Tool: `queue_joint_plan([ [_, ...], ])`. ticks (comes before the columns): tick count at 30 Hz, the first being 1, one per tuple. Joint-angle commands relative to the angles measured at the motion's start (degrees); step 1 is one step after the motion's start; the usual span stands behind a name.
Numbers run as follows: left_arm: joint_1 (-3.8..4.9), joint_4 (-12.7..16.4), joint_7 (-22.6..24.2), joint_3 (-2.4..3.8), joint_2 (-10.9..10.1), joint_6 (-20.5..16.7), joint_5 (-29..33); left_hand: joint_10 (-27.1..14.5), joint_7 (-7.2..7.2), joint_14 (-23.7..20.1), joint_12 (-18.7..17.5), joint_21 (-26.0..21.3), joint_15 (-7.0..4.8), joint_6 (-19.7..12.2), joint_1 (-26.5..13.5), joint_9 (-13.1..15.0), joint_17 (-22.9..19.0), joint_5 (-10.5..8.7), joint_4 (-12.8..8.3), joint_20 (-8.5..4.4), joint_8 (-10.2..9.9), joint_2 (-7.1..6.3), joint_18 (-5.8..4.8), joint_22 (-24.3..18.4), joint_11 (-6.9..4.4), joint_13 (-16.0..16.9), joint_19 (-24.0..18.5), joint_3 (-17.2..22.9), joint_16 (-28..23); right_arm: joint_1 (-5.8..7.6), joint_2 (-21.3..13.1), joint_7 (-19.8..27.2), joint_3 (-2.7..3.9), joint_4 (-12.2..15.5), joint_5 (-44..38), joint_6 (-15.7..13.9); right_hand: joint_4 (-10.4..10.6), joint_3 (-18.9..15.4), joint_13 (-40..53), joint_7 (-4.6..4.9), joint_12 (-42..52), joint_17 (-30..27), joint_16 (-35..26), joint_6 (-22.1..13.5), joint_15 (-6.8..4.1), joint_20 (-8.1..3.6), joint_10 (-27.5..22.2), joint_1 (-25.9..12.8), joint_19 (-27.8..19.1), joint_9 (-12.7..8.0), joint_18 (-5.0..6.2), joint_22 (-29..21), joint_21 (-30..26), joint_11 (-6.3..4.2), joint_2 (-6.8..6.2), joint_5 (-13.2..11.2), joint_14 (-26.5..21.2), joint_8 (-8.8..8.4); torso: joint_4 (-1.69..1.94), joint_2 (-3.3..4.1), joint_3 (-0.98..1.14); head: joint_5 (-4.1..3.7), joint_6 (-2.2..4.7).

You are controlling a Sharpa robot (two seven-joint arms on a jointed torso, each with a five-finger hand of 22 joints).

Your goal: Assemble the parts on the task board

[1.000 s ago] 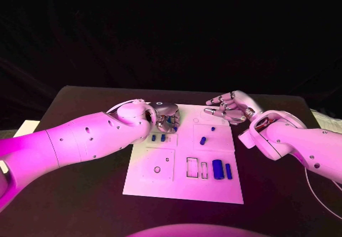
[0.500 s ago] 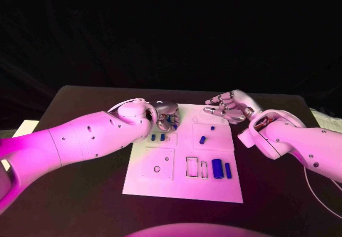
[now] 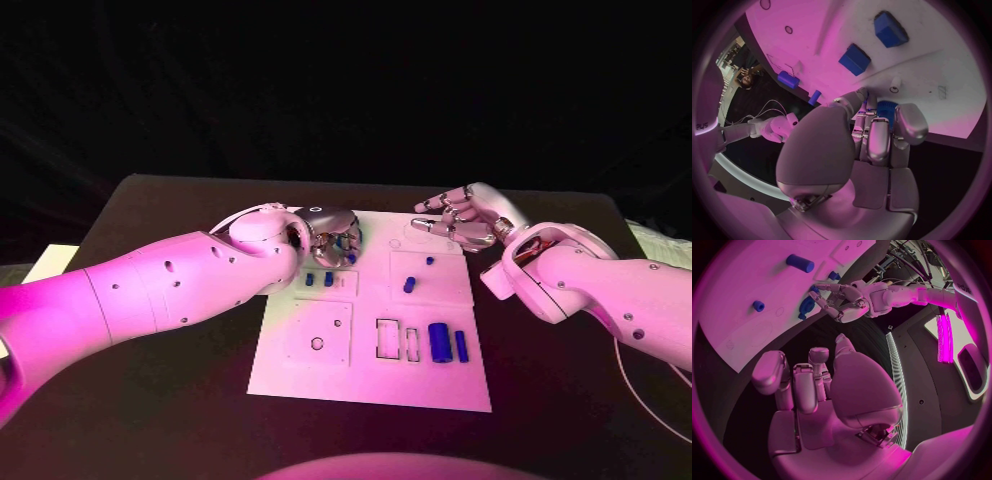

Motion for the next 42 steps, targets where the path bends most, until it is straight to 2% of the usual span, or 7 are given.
queue_joint_plan([
  [1, 0.12, 1.64, 0.27, 0.81, -1.44, -1.75, 3.92, 0.4, 0.17, 1.6, -0.57, 0.31, -0.06, 0.43, -0.99, -0.16, -0.18, -0.27, -0.06, 0.11, -0.43, -0.11, -1.07, 0.15, 0.02, -0.11, 0.01, 0.51, 0.35, -0.05, 0.0, 0.22, 0.0, 0.01, -0.19, 0.59, -0.23, -0.1, -0.02, 0.21, -0.07, 2.14, -0.22, 0.31, 0.0, 0.05, -0.2, -0.05, -0.43, 0.1, 0.91, -0.05, -0.27, -0.14, 0.4, 0.21, 3.33, 0.21, 0.08, -0.06, 0.05, 0.02, 0.18],
  [4, 0.16, 3.4, 0.26, 1.56, -3.37, -2.86, 5.15, 0.48, 0.17, 1.59, -0.72, 0.35, -0.05, 0.49, -1.22, -0.2, -0.23, -0.28, -0.08, 0.13, -0.5, -0.17, -1.08, 0.2, 0.05, -0.12, 0.0, 0.55, 0.37, -0.07, -0.13, 0.2, 0.0, 0.07, -0.18, 0.58, -0.23, -0.1, -0.02, 0.21, -0.07, 2.14, -0.22, 0.31, 0.0, 0.05, -0.2, -0.05, -0.43, 0.1, 0.91, -0.05, -0.27, -0.14, 0.4, 0.21, 3.33, 0.21, 0.15, -0.1, 0.11, 0.07, 0.29],
  [7, 0.18, 4.98, 0.22, 1.96, -5.25, -3.46, 6.22, 0.62, 0.17, 1.6, -0.88, 0.55, -0.04, 0.59, -1.45, -0.24, -0.2, -0.3, -0.11, 0.16, -0.57, -0.29, -1.11, 0.38, 0.04, -0.12, 0.04, 0.58, 0.43, -0.15, -0.41, 0.19, 0.0, 0.18, -0.17, 0.5, -0.23, -0.1, -0.02, 0.21, -0.07, 2.14, -0.22, 0.31, 0.0, 0.05, -0.2, -0.05, -0.43, 0.1, 0.91, -0.05, -0.27, -0.14, 0.4, 0.21, 3.33, 0.21, 0.41, -0.17, 0.15, 0.04, 0.37],
  [12, 0.18, 6.28, 0.18, 2.2, -7.66, -4.12, 7.78, 0.79, 0.15, 1.6, -1.04, 0.62, -0.04, 0.71, -1.71, -0.27, -0.21, -0.32, -0.14, 0.17, -0.63, -0.4, -1.11, 0.46, 0.03, -0.11, 0.04, 0.61, 0.48, -0.24, -0.47, 0.17, 0.0, 0.1, -0.32, 0.5, -0.23, -0.1, -0.02, 0.21, -0.07, 2.14, -0.22, 0.31, 0.0, 0.05, -0.2, -0.05, -0.43, 0.1, 0.91, -0.05, -0.27, -0.14, 0.4, 0.21, 3.33, 0.21, 0.59, -0.21, 0.12, -0.11, 0.27],
  [17, 0.17, 6.43, -0.52, 2.25, -9.34, -2.67, 8.75, 0.91, 0.12, 1.58, -1.18, 0.71, -0.05, 0.79, -1.91, -0.3, -0.29, -0.34, -0.17, 0.18, -0.69, -0.48, -1.12, 0.55, 0.01, -0.11, 0.05, 0.62, 0.49, -0.3, -0.37, 0.15, 0.0, -0.01, -0.42, 0.55, -0.23, -0.1, -0.02, 0.21, -0.07, 2.14, -0.22, 0.31, 0.0, 0.05, -0.2, -0.05, -0.43, 0.1, 0.91, -0.05, -0.27, -0.14, 0.4, 0.21, 3.33, 0.21, 0.5, -0.28, 0.17, -0.05, 0.26],
  [22, 0.16, 6.23, -0.95, 2.24, -9.85, -1.42, 9.03, 1.0, 0.1, 1.58, -1.27, 0.74, -0.05, 0.86, -2.04, -0.32, -0.31, -0.34, -0.17, 0.19, -0.73, -0.52, -1.12, 0.59, 0.0, -0.1, 0.05, 0.63, 0.51, -0.34, -0.36, 0.14, 0.0, -0.07, -0.44, 0.55, -0.23, -0.1, -0.02, 0.21, -0.07, 2.14, -0.22, 0.31, 0.0, 0.05, -0.2, -0.05, -0.43, 0.1, 0.91, -0.05, -0.27, -0.14, 0.4, 0.21, 3.33, 0.21, 0.55, -0.17, 0.08, 0.04, 0.32],
  [42, -0.58, 4.58, -1.4, 1.95, -8.12, 0.81, 6.27, 1.14, 0.05, 1.56, -1.38, 0.8, -0.07, 0.94, -2.18, -0.35, -0.4, -0.34, -0.22, 0.19, -0.78, -0.55, -1.13, 0.66, -0.04, -0.09, 0.05, 0.67, 0.5, -0.4, -0.18, 0.17, 0.0, 0.0, -0.45, 0.63, -0.23, -0.1, -0.02, 0.21, -0.07, 2.14, -0.22, 0.31, 0.0, 0.05, -0.2, -0.05, -0.43, 0.1, 0.91, -0.05, -0.27, -0.14, 0.4, 0.21, 3.33, 0.21, 0.42, -0.12, 0.16, 0.15, -0.06],
])
